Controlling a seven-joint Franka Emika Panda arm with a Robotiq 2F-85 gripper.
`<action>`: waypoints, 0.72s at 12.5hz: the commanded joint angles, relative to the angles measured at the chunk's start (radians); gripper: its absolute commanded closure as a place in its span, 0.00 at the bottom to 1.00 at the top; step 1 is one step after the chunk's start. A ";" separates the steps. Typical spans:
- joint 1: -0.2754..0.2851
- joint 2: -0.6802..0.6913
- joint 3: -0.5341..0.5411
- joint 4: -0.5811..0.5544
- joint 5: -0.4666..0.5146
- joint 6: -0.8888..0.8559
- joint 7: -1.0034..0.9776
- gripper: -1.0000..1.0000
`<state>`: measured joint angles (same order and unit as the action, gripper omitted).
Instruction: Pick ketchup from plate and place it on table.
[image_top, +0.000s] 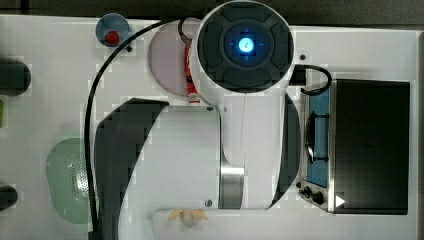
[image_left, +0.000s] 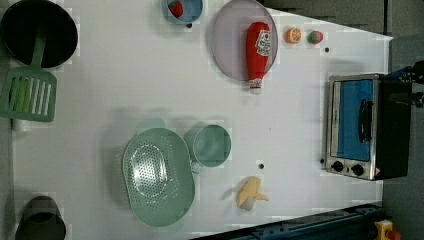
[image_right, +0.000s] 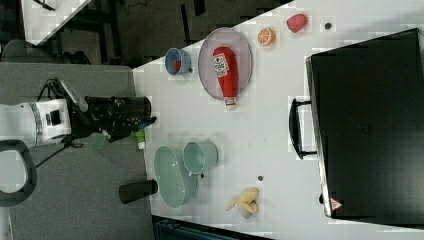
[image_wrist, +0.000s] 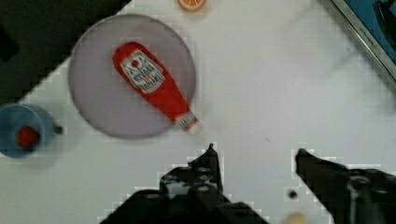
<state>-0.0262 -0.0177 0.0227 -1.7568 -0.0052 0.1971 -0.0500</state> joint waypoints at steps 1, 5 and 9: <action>-0.093 -0.124 0.045 -0.084 0.028 -0.096 0.060 0.21; -0.082 -0.076 0.058 -0.084 0.029 -0.080 0.058 0.00; -0.064 0.037 0.086 -0.084 0.029 0.006 0.043 0.00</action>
<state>-0.0980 -0.0138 0.1024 -1.8252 0.0213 0.1982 -0.0331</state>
